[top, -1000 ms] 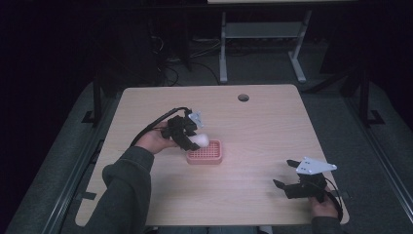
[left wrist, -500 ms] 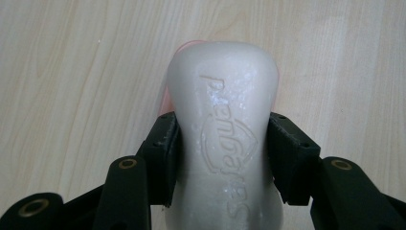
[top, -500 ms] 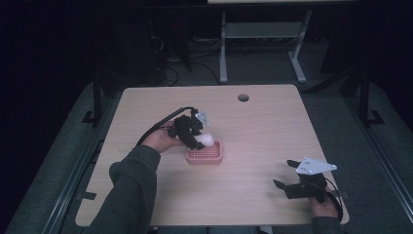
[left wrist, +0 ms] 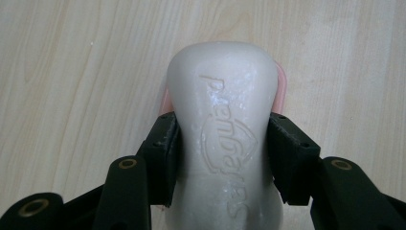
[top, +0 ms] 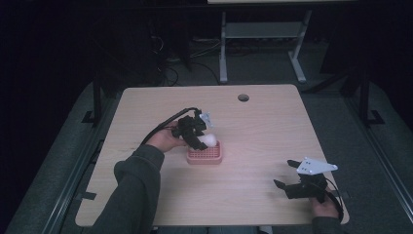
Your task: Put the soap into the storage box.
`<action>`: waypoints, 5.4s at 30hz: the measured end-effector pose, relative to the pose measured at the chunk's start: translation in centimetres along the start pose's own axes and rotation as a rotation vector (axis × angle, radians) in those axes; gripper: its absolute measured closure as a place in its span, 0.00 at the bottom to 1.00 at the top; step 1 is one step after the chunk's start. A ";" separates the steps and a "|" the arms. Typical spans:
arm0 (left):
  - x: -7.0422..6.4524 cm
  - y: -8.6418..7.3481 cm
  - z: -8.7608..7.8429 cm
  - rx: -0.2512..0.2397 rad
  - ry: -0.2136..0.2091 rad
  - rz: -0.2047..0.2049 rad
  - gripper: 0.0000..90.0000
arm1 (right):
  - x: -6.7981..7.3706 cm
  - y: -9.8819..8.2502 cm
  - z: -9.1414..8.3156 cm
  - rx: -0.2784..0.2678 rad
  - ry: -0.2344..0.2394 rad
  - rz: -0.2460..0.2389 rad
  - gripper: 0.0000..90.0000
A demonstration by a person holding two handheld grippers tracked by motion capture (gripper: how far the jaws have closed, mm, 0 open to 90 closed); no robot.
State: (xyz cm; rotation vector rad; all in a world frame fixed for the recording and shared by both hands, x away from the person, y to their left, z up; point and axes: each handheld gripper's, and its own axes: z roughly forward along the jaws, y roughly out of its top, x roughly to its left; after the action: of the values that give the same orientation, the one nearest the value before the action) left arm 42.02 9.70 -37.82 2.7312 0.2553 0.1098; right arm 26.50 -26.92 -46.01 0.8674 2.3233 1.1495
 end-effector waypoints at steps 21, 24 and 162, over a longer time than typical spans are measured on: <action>0.7 0.0 2.3 0.037 -0.039 -0.018 0.55 | 0.0 0.0 -0.1 -0.010 0.003 0.018 0.15; 0.8 -0.1 2.5 0.043 -0.043 -0.012 0.55 | 0.0 -0.1 -0.2 -0.013 0.003 0.020 0.15; -4.0 -8.7 -1.2 -0.077 0.062 -0.108 0.36 | -0.2 -0.2 -0.1 -0.002 -0.014 0.046 0.15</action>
State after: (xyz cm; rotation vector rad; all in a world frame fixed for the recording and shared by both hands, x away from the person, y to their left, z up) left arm 36.52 17.24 -40.32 2.6341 0.4068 0.1710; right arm 26.50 -27.22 -46.04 0.9294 2.3023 1.1605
